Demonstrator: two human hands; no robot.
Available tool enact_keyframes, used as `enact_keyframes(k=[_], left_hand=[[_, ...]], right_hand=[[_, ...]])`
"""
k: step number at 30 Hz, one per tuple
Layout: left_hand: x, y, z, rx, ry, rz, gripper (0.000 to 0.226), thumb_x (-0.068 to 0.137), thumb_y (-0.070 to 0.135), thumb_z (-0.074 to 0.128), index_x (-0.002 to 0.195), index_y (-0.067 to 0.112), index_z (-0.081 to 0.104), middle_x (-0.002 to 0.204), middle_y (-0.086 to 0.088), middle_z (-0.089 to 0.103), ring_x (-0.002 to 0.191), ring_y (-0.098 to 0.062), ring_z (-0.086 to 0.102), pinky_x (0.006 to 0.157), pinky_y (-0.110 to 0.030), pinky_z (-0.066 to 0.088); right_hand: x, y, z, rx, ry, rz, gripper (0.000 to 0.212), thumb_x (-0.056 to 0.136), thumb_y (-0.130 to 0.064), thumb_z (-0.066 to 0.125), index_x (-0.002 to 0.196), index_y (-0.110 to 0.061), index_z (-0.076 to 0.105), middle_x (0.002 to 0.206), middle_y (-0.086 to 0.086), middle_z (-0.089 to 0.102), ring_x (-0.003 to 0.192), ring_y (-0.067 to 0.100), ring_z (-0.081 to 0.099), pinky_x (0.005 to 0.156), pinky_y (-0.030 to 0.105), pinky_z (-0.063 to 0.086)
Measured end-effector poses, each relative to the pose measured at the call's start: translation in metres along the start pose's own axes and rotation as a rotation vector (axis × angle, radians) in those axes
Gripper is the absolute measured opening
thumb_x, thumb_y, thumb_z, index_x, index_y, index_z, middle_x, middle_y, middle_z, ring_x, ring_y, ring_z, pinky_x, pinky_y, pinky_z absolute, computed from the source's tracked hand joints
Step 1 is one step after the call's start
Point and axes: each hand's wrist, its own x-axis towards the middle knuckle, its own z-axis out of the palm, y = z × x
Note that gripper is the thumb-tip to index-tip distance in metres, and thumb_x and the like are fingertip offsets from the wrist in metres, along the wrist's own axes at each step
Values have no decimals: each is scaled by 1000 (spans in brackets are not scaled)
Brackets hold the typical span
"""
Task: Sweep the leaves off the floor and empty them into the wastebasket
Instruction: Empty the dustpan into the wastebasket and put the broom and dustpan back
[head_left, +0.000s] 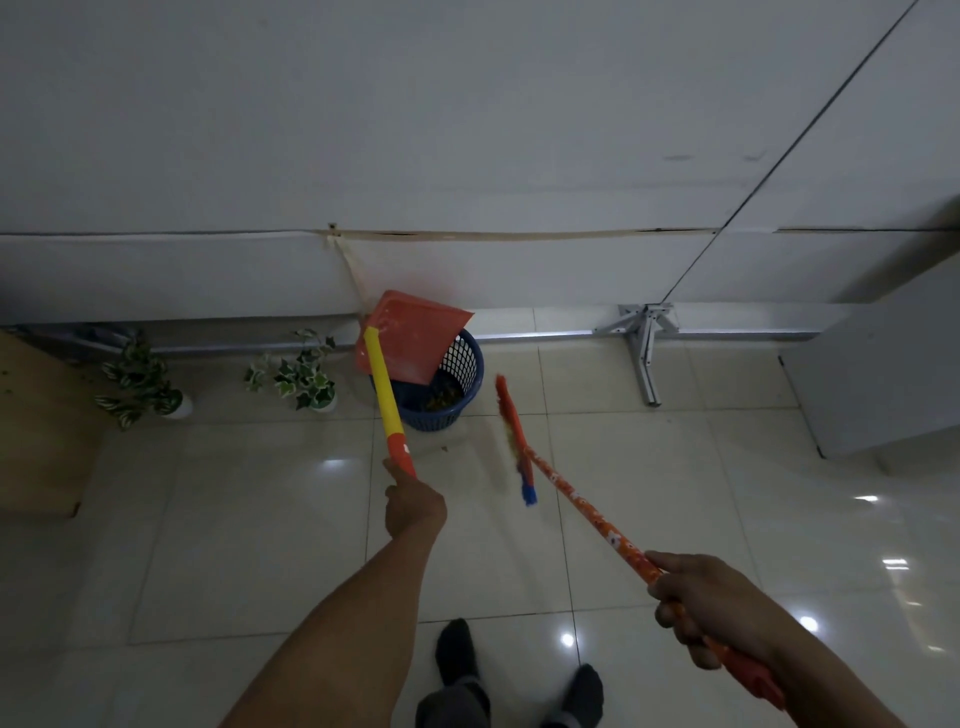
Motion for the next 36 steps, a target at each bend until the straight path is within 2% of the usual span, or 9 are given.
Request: enact_keyframes(k=[8, 14, 20, 26, 28, 29, 31, 33, 36], left_hand=[[13, 16, -30, -160, 75, 6, 65, 98, 14, 46, 156, 16, 17, 137, -21, 53, 121, -38, 56, 97, -43, 45], [-2, 5, -42, -274, 101, 16, 52, 97, 13, 44, 148, 13, 33, 126, -21, 59, 110, -39, 60, 92, -44, 51], [-43, 6, -52, -490, 220, 21, 33, 95, 14, 46, 127, 14, 54, 104, -12, 62, 84, -28, 56, 73, -33, 46], [-92, -14, -56, -763, 318, -52, 28, 89, 13, 53, 114, 3, 63, 108, -25, 65, 95, -42, 63, 77, -41, 52], [-108, -31, -52, -878, 329, -90, 27, 88, 10, 56, 111, -2, 63, 100, -34, 62, 78, -45, 60, 67, -40, 46], [-117, -41, -49, -944, 334, -112, 26, 87, 9, 57, 109, -4, 63, 89, -35, 59, 65, -39, 55, 64, -37, 42], [-136, -61, -43, -1052, 339, -171, 19, 88, 8, 58, 102, -3, 63, 69, -19, 53, 50, -26, 45, 57, -31, 38], [-152, -81, -37, -1117, 348, -229, 8, 88, 9, 59, 92, 2, 60, 62, -9, 50, 44, -21, 42, 47, -26, 34], [-170, -110, -25, -1185, 365, -333, 6, 89, 9, 58, 90, 3, 57, 61, -9, 49, 43, -19, 42, 41, -22, 31]], right_hand=[[14, -9, 4, 1, 22, 12, 28, 91, 0, 45, 114, -6, 59, 54, 7, 46, 37, 12, 35, 34, 20, 30], [20, -5, -7, 8, 25, -40, 25, 90, 1, 46, 96, -18, 61, 55, 7, 48, 36, 12, 36, 34, 20, 31], [28, 5, -32, -47, 36, -92, 17, 90, 1, 46, 96, -5, 61, 49, 7, 48, 33, 12, 35, 33, 20, 31], [32, 16, -49, -135, 4, -109, 9, 90, -1, 47, 88, 1, 56, 46, 7, 47, 32, 13, 35, 33, 20, 29], [33, 23, -50, -195, -6, -110, 9, 89, 0, 47, 88, 2, 56, 48, 7, 47, 34, 13, 34, 34, 21, 28], [33, 28, -50, -227, -9, -112, 10, 88, 0, 47, 89, 3, 56, 49, 8, 47, 35, 13, 34, 34, 21, 29], [33, 37, -49, -276, -15, -117, 11, 88, 1, 47, 89, 4, 57, 53, 10, 47, 37, 14, 35, 35, 21, 29], [31, 44, -46, -323, -29, -125, 12, 89, 2, 45, 88, 5, 56, 54, 10, 47, 38, 15, 35, 34, 20, 29], [29, 53, -39, -404, -53, -128, 14, 91, 1, 43, 89, 7, 56, 54, 12, 47, 37, 15, 35, 32, 20, 30]])
